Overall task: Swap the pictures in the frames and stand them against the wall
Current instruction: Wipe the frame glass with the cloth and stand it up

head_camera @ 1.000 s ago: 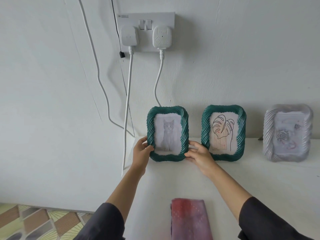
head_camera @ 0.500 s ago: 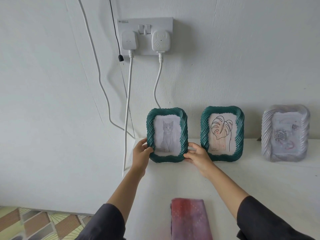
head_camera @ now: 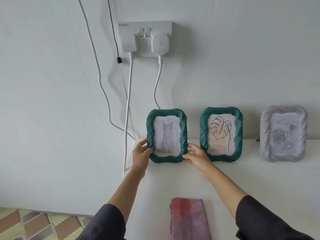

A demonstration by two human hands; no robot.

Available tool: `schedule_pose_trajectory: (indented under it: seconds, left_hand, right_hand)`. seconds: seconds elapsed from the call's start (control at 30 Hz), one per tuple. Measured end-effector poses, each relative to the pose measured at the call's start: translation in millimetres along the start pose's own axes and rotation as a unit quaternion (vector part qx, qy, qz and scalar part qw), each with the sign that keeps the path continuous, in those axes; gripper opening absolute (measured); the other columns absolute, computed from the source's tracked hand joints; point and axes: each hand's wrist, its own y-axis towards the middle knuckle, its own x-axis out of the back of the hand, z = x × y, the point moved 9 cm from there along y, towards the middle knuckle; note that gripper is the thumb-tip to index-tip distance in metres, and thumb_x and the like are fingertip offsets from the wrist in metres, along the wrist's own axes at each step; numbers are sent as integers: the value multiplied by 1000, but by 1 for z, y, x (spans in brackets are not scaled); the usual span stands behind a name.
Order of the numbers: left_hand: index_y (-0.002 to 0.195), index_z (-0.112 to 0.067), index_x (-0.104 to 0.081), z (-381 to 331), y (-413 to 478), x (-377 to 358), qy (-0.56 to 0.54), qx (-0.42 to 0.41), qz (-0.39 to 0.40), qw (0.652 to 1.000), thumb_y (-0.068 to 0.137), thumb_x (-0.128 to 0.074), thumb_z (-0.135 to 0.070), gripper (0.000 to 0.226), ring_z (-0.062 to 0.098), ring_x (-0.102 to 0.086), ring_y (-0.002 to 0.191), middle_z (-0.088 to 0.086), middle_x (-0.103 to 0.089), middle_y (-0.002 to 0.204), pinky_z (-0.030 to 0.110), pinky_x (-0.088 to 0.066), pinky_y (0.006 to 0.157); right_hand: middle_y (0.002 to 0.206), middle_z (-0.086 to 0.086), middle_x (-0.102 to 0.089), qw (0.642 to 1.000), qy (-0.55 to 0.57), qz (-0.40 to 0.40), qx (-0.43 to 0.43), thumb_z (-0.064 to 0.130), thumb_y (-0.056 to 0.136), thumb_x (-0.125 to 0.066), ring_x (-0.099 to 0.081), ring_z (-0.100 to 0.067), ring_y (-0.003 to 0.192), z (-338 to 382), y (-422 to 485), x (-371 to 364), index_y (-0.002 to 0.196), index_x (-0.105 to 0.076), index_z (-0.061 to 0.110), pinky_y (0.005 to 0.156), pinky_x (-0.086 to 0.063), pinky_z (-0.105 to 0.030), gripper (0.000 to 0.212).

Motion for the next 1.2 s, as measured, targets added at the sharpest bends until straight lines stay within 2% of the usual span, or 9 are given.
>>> schedule_pose_trajectory:
  seconds: [0.23, 0.4, 0.57, 0.67, 0.8, 0.9, 1.03, 1.13, 1.2]
  left_hand:
    - [131, -7, -48, 2, -2, 3, 3, -3, -30, 1000, 85, -45, 10, 50, 26, -59, 89, 17, -65, 109, 28, -53, 76]
    - [132, -15, -46, -6, -14, 11, 40, -27, -124, 991, 86, -50, 0, 49, 24, -56, 111, 9, -57, 128, 25, -46, 78]
    - [120, -11, -53, -52, -55, -1, 97, -188, -247, 946, 83, -50, 6, 40, 20, -51, 110, 0, -56, 113, 23, -39, 89]
    - [116, -6, -54, -77, -77, -42, 127, -282, -195, 931, 81, -50, 11, 39, 15, -50, 101, -4, -52, 107, 19, -41, 88]
    - [116, -6, -53, -77, -85, -118, 179, -309, -1, 934, 81, -48, 11, 39, 10, -51, 94, -1, -53, 101, 26, -48, 86]
    - [135, -16, -38, -54, -78, -165, 252, -257, 112, 926, 83, -52, 6, 58, 16, -41, 120, 4, -43, 128, 34, -38, 107]
    - [148, -33, -9, -26, -56, -187, 300, -151, 138, 932, 82, -59, 4, 91, 24, -14, 143, 9, -14, 154, 42, -19, 117]
    - [149, -33, -4, -15, -47, -197, 289, -112, 169, 936, 84, -56, 8, 93, 25, -14, 145, 5, -13, 157, 41, -26, 114]
    - [148, -33, -14, -12, -45, -198, 254, -101, 175, 946, 86, -52, 11, 84, 29, -36, 134, 3, -26, 151, 42, -41, 107]
  right_hand:
    - [101, -8, -67, 1000, -11, -4, -4, -10, 83, -55, -63, -15, 89, -1, -4, 1, 120, -53, 8, 80, -52, -18, 41]
    - [123, -8, -61, 997, -75, -4, -23, 0, 82, -61, -57, -18, 111, 0, -16, 7, 133, -46, 5, 102, -42, -29, 53]
    - [136, -5, -51, 985, -161, 14, -61, 13, 84, -64, -50, -14, 117, 10, -45, 26, 141, -33, 8, 92, -34, -22, 66]
    - [131, -6, -56, 976, -214, 12, -44, 12, 83, -64, -53, -15, 114, 32, -68, 52, 135, -45, 8, 89, -37, -23, 55]
    - [116, -6, -63, 953, -231, -165, 106, 7, 81, -64, -55, -14, 93, 87, -86, 118, 119, -59, 14, 73, -42, -21, 39]
    - [131, -9, -52, 931, -222, -243, 161, 1, 82, -60, -50, -18, 102, 100, -82, 159, 133, -44, 21, 83, -42, -27, 57]
    - [155, 3, -20, 952, -219, -160, 142, -5, 85, -54, -24, -13, 139, 86, -60, 163, 147, -16, 29, 106, -29, -25, 80]
    - [154, 8, -19, 964, -213, -92, 133, -9, 86, -50, -30, -1, 130, 73, -48, 158, 147, -14, 28, 100, -34, -19, 80]
    - [149, 10, -28, 966, -204, -85, 134, -11, 86, -49, -54, 8, 94, 67, -46, 162, 146, -19, 31, 78, -47, -13, 79]
